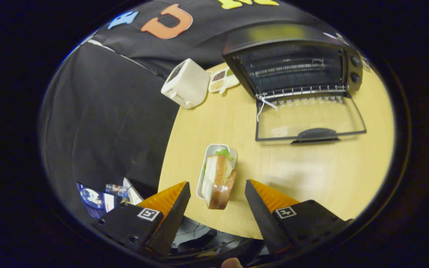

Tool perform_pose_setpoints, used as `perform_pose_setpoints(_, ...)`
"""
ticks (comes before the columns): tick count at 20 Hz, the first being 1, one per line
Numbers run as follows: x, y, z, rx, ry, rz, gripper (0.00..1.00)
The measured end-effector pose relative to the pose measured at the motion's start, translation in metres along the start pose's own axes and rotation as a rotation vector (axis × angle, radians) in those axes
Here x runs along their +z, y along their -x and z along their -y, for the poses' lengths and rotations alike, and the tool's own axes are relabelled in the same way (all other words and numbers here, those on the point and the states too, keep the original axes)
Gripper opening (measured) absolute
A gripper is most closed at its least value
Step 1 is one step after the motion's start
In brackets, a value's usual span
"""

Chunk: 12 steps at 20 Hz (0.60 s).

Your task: Open the toaster oven, put the food inside, and close the toaster oven door.

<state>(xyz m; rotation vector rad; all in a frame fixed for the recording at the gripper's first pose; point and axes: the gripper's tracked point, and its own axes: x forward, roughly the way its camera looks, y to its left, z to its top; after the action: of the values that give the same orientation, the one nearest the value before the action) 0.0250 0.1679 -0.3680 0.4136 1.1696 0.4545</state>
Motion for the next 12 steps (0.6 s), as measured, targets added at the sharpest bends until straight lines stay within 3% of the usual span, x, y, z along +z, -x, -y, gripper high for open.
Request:
perform_pose_setpoints(6,-0.003,-0.038,0.008,0.042,-0.152,-0.101,0.94)
perform_pose_setpoints(9,-0.003,-0.046,0.002,0.098,-0.228,-0.133,0.78)
perform_pose_setpoints(12,-0.002,-0.042,-0.002,0.125,-0.268,-0.129,0.52)
